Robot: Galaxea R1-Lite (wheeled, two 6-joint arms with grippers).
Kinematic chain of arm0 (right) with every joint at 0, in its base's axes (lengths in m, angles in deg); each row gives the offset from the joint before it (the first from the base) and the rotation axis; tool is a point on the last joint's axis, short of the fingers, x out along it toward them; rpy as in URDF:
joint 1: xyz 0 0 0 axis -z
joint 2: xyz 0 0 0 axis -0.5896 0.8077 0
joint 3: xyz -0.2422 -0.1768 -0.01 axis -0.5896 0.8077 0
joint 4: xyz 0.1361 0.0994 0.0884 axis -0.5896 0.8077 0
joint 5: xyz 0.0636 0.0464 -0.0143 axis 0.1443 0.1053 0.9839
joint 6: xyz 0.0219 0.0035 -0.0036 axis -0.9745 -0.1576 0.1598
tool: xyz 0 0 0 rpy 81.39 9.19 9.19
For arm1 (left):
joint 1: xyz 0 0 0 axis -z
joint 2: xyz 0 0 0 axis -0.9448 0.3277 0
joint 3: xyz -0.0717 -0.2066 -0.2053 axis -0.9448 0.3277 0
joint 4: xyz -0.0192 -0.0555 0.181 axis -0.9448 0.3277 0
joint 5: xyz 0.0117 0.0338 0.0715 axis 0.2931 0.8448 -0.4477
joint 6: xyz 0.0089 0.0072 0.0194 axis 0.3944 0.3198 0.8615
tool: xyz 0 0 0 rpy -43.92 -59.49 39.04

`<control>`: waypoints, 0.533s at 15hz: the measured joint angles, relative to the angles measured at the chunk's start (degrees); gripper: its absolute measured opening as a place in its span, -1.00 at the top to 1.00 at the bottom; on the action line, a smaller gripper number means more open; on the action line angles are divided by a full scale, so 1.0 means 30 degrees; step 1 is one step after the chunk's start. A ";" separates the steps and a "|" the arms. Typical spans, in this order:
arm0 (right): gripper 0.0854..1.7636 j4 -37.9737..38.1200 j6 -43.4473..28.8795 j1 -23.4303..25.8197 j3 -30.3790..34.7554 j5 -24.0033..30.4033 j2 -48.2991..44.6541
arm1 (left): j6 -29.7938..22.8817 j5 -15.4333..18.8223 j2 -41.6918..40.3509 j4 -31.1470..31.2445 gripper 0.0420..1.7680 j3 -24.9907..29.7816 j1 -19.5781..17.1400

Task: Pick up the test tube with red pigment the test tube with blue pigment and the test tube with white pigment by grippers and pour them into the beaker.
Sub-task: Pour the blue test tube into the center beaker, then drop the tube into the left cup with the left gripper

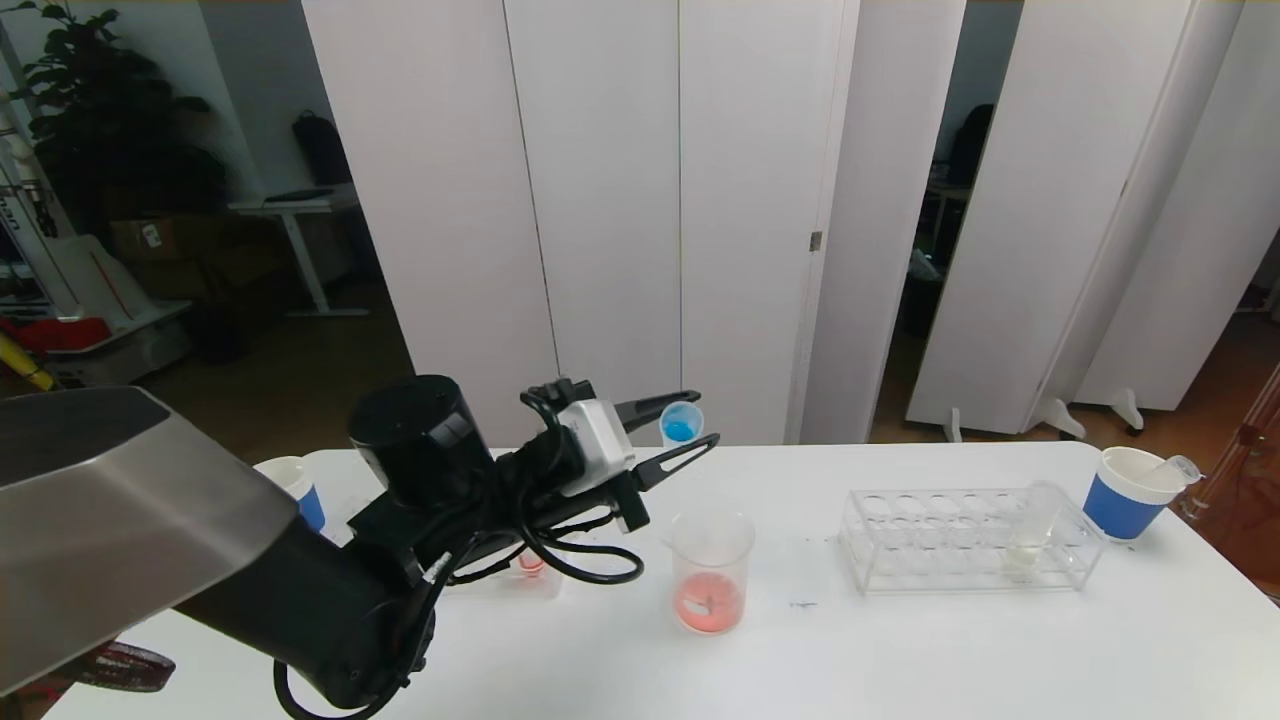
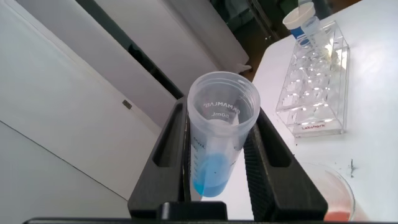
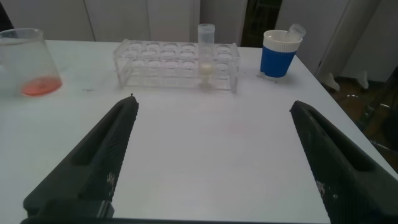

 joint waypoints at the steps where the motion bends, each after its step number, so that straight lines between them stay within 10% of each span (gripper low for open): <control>1: -0.99 0.0000 0.0000 0.0000 0.0000 0.0000 0.0000 | 0.0496 0.0081 0.0293 -0.0382 0.38 -0.0033 -0.0012; 8: -0.99 0.0000 0.0000 0.0000 0.0000 -0.0008 0.0000 | 0.3714 -0.0041 0.1890 -0.1304 0.38 -0.1760 -0.0240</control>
